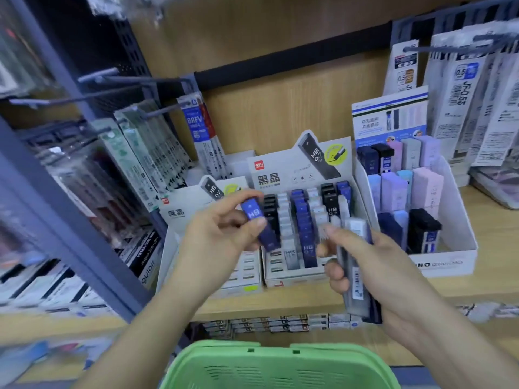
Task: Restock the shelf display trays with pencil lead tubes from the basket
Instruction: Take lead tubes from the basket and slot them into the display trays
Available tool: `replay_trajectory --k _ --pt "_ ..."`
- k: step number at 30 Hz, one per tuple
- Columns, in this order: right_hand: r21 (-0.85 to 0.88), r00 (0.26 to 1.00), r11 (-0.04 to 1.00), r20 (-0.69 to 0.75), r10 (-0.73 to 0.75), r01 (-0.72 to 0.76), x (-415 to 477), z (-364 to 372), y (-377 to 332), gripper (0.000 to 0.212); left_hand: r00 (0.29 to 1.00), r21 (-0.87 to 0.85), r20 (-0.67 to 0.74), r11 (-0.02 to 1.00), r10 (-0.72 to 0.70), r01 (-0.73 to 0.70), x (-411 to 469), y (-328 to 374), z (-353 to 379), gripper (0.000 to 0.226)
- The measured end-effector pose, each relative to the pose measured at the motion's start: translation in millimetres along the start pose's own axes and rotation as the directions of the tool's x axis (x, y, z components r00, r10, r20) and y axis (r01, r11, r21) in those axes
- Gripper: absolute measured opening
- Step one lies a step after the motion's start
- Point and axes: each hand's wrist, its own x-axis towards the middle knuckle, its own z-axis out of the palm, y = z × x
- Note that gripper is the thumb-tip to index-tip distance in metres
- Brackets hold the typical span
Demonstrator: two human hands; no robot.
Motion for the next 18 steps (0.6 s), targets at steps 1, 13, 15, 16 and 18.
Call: replay_trajectory --k 1,13,15,16,18 --pt "0.028 1.000 1.000 -0.013 0.010 -0.010 1 0 0 0.015 0.996 -0.005 -0.089 1.000 0.000 -0.001 7 -6 -11 0.027" --pt "0.126 0.999 0.991 -0.016 0.041 -0.039 1 -4 -2 0.018 0.995 0.354 -0.099 0.934 -0.015 0.049 53 -82 -14 0.020" --pt "0.133 0.999 0.990 -0.015 0.047 -0.045 1 -4 -2 0.017 0.997 0.421 -0.077 0.907 0.015 0.019 53 -88 -15 0.020" --pt "0.139 0.999 0.989 -0.015 0.051 -0.048 1 -5 -2 0.017 0.997 0.466 -0.064 0.885 0.035 -0.001 54 -88 -16 0.021" --pt "0.151 0.998 0.987 -0.013 0.058 -0.055 1 -6 -3 0.016 0.998 0.564 -0.007 0.824 0.066 -0.050 58 -86 -18 0.025"
